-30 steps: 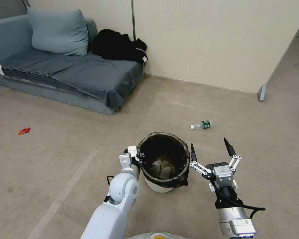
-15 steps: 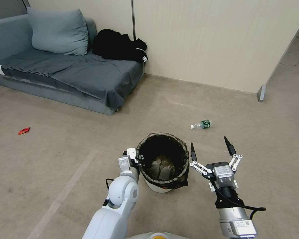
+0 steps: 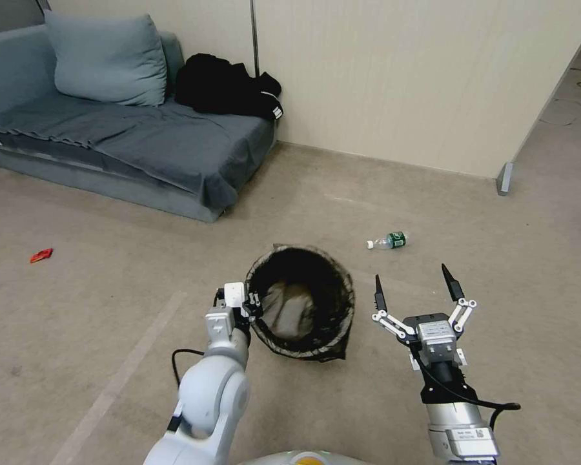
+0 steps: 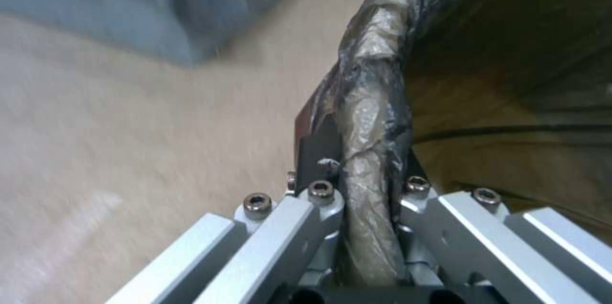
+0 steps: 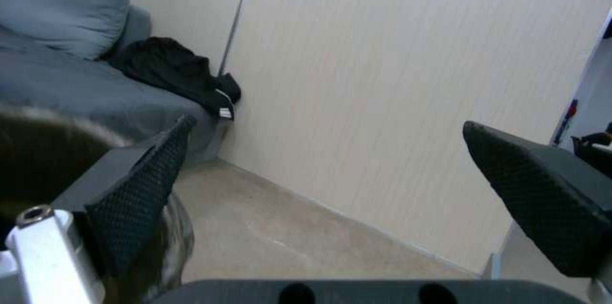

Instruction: Pick up the trash bin, then pick up the garbage from the floor and place it into the trash bin.

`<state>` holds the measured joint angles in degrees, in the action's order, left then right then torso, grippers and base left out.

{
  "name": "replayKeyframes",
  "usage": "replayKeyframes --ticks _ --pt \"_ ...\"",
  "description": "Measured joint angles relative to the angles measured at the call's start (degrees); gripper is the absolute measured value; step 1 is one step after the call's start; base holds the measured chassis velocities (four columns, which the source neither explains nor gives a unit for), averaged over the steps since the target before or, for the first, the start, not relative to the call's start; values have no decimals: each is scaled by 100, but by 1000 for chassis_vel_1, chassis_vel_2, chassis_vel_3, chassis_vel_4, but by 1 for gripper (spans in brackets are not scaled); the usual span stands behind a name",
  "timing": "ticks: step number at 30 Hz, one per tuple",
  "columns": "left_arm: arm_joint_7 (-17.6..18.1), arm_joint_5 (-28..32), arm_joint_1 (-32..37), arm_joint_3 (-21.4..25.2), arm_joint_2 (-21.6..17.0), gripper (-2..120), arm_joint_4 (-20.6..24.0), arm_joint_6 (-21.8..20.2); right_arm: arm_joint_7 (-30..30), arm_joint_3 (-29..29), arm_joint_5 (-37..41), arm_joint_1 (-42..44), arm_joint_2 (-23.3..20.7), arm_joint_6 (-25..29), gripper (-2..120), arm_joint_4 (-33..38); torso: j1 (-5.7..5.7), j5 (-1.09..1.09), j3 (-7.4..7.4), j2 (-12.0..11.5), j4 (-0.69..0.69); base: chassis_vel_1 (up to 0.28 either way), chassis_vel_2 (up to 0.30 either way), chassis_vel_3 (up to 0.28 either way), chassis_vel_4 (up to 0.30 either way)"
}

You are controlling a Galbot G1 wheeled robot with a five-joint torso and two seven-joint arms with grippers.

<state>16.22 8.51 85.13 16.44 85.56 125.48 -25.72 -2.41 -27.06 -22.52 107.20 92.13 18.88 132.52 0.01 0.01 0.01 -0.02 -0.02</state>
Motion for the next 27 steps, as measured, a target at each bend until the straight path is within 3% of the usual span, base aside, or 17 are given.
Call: replayKeyframes --ticks 3,11,27 --pt "-44 -386 341 20 -17 0 548 240 -107 70 77 -1 0 57 100 -14 0 -1 -1 1 2 0 0 0 0" --pt "-11 -696 945 -56 12 0 1042 455 -202 94 249 -1 0 129 100 24 0 -1 -2 1 2 0 0 0 0" --pt "147 -918 1305 -123 96 0 1088 670 -433 49 351 -1 0 -3 100 25 -1 -1 -1 2 2 0 0 0 0"
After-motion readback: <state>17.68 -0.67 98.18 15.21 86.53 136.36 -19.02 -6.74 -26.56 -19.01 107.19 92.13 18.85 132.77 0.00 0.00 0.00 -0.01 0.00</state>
